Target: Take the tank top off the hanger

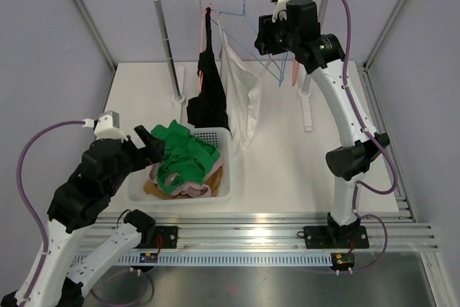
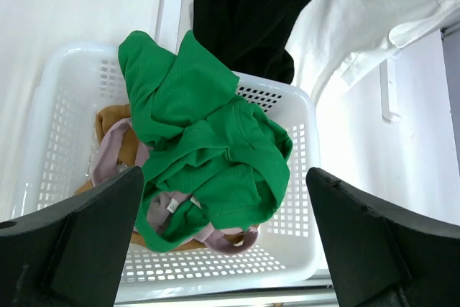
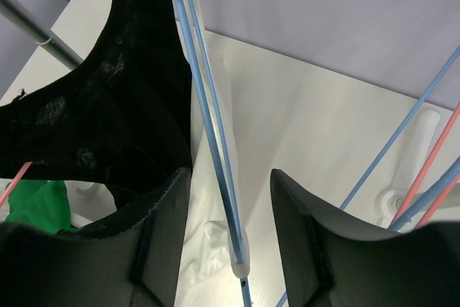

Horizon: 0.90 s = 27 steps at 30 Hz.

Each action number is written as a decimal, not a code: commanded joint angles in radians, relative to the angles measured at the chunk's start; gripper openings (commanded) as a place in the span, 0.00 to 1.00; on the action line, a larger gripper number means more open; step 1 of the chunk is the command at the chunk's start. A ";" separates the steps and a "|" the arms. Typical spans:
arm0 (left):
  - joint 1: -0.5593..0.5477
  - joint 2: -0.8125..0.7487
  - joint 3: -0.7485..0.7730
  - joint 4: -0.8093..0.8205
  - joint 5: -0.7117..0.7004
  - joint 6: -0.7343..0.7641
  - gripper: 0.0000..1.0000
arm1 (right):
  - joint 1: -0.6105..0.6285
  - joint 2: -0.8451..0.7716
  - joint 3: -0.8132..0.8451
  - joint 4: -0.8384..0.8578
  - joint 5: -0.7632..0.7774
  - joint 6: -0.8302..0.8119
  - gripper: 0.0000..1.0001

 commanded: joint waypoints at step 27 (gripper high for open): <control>-0.005 -0.046 -0.090 -0.007 0.085 0.133 0.99 | 0.081 -0.134 0.008 0.094 0.044 0.003 0.00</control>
